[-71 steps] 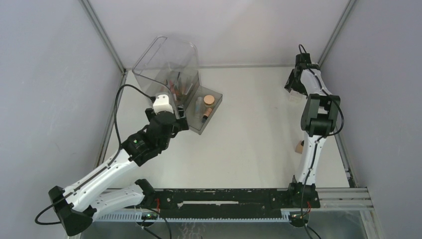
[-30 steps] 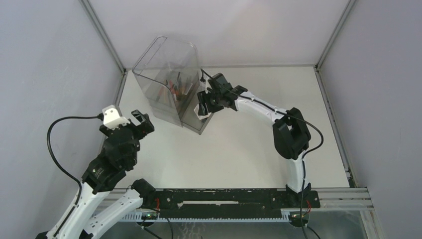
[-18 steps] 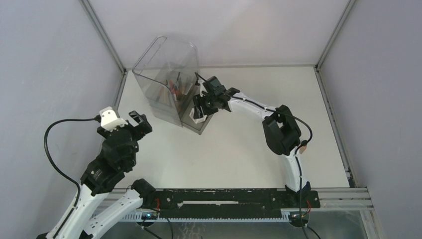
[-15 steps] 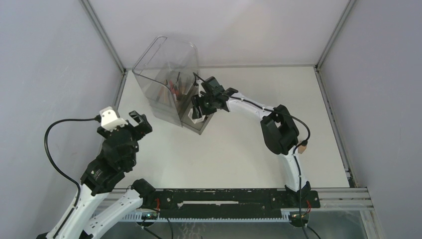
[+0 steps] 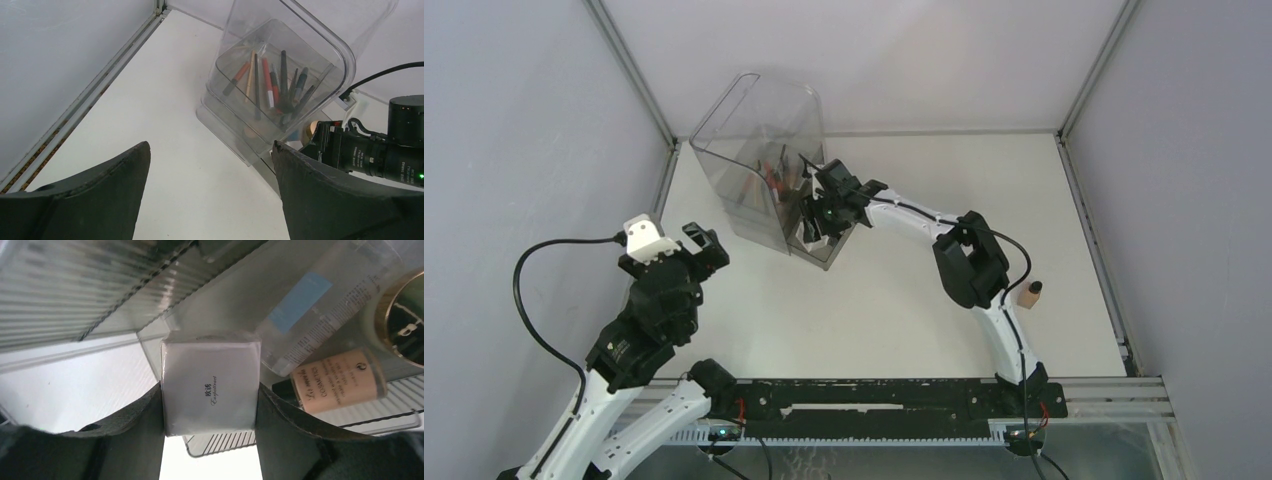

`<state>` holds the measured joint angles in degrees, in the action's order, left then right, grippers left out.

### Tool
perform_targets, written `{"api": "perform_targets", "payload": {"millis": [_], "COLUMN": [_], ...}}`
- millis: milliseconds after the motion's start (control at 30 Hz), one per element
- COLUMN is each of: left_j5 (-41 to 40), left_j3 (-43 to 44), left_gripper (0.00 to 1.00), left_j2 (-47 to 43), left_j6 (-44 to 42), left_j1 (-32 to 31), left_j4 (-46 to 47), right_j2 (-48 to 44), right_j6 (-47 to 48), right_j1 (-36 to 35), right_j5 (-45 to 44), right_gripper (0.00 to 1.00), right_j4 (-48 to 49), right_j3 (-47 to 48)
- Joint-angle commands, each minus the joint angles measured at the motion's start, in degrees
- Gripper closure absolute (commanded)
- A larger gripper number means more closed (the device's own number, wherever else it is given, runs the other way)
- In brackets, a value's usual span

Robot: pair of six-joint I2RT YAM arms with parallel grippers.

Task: Organize the makeup
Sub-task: Place the makeup in the drawer.

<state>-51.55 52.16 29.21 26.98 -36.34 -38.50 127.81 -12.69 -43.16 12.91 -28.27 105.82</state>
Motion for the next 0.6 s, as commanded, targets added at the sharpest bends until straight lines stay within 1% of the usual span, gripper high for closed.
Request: {"api": "perform_targets", "payload": {"millis": [0,133,200,267,400,500,567], "left_j5": [-1.6,-1.9,-2.0,-2.0,-1.9,-1.9,-1.9], "left_j3": [0.1,0.1,0.1,0.1,0.2,0.1,0.0], "left_gripper": [0.06,0.06,0.06,0.06,0.06,0.06,0.06], "left_j2": [0.0,-0.3,-0.4,-0.4,-0.4,-0.4,-0.4], "left_j6": [-0.4,-0.3,-0.3,-0.3,-0.3,-0.3,-0.2], "left_j1": [0.3,0.3,0.3,0.3,0.3,0.3,0.3], "left_j4": [0.6,0.2,0.1,-0.1,-0.1,-0.1,-0.1], "right_j2": [0.6,2.5,3.2,3.4,3.2,1.6,-0.3], "right_j6": [1.5,1.7,1.4,1.0,0.7,1.3,1.4], "right_j1": [-0.2,-0.2,-0.2,-0.2,-0.6,-0.9,-0.9], "right_j5": [-7.0,-8.1,-8.1,-7.3,-6.4,-5.9,-5.8], "right_gripper": [0.64,0.62,0.57,0.51,0.23,0.13,0.11], "right_j4": [1.8,0.9,0.8,1.2,0.7,0.4,0.7], "right_j3": [5.6,8.7,9.7,10.3,10.6,9.7,8.2]}}
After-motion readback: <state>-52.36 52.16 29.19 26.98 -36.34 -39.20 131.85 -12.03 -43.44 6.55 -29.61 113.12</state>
